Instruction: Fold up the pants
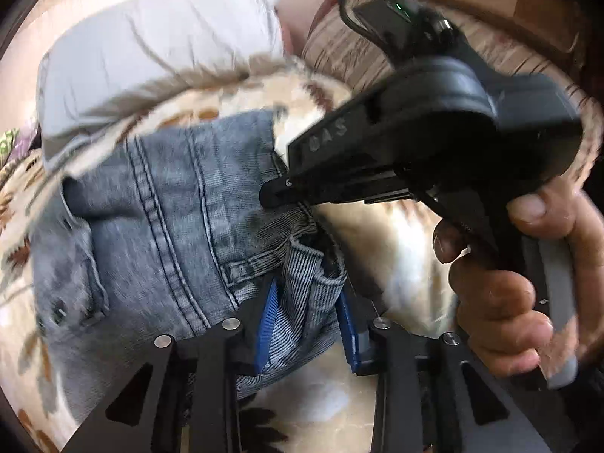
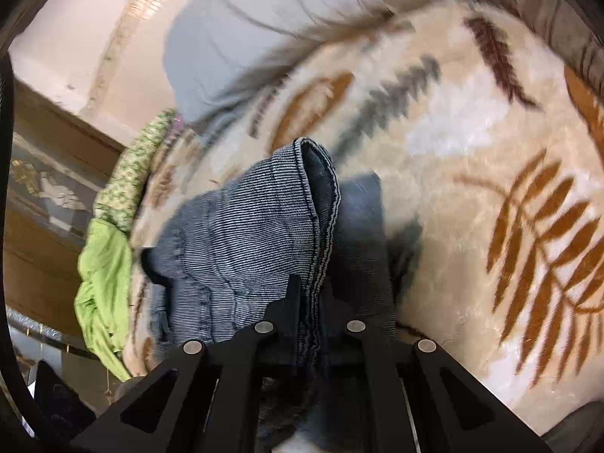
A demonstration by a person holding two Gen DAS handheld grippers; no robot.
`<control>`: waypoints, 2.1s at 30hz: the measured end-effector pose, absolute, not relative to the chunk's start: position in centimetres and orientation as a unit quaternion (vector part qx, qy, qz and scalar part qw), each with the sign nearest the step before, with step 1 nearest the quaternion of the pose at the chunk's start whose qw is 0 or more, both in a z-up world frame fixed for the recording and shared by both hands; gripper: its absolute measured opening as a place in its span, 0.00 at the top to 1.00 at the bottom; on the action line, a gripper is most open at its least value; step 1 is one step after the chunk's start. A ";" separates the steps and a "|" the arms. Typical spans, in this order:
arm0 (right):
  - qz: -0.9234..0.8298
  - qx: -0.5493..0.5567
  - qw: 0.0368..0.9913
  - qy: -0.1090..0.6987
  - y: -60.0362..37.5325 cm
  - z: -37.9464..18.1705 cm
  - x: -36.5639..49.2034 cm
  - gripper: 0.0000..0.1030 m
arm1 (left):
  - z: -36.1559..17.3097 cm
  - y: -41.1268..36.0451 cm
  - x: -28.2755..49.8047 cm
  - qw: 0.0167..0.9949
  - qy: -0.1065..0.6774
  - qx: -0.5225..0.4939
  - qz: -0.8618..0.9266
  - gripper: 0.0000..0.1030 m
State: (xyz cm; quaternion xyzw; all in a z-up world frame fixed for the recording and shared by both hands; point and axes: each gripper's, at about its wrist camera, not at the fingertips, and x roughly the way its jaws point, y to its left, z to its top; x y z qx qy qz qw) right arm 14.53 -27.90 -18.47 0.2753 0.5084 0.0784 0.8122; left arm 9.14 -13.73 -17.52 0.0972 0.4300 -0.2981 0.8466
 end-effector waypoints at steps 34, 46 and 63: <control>0.020 0.190 0.847 0.496 -24.7 -16.3 6.3 0.65 | -14.5 -0.3 8.7 0.868 0.421 -0.147 -0.220 0.39; 0.087 0.214 0.852 0.470 -27.1 -13.4 14.1 0.33 | -14.5 5.0 21.0 0.834 0.471 -0.235 -0.163 0.37; 0.057 0.183 0.850 0.491 -28.5 -18.7 20.2 0.90 | -21.8 3.7 27.8 0.798 0.501 -0.277 -0.188 0.64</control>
